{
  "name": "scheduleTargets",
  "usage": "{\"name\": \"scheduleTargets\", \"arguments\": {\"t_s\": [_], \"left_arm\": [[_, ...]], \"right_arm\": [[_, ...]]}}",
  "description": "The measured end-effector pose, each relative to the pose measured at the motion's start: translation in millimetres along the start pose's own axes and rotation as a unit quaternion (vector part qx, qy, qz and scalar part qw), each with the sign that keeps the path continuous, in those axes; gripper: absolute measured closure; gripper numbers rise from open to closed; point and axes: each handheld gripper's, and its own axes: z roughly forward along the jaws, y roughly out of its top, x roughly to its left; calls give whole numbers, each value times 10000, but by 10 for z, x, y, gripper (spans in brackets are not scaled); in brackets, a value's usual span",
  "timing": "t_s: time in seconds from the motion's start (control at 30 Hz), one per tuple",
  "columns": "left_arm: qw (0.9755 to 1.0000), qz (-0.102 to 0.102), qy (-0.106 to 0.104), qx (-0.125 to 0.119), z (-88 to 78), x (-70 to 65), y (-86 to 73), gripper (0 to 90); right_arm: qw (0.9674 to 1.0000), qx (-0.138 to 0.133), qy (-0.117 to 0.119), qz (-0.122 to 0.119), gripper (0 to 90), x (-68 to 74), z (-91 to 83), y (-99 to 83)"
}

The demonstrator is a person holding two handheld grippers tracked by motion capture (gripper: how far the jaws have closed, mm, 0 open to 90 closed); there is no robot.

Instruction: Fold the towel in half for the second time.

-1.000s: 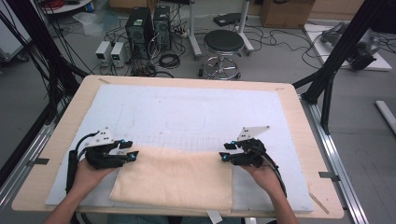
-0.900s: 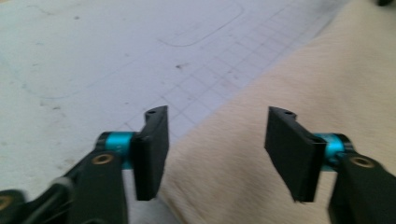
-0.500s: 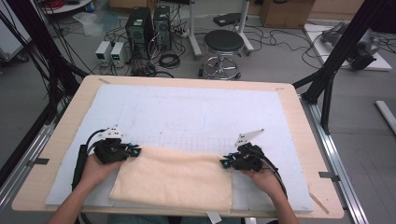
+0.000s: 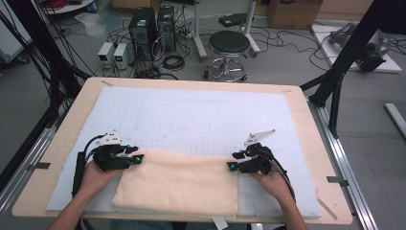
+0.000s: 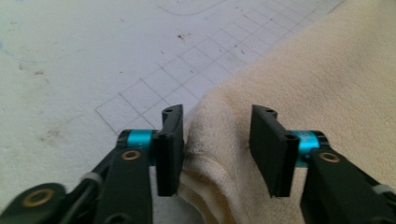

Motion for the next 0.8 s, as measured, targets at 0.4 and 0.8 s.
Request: {"name": "scheduleTargets", "arguments": {"t_s": [0.4,0.8], "left_arm": [[9999,-65,146,-32,-5,-83,26,782],[9949,-202,873,-453,224,154,577,783]], "right_arm": [[9988,194,-108,-430,803,114,-5,87],[9942,-95,-955,-476,801,-359,-152,648]]}}
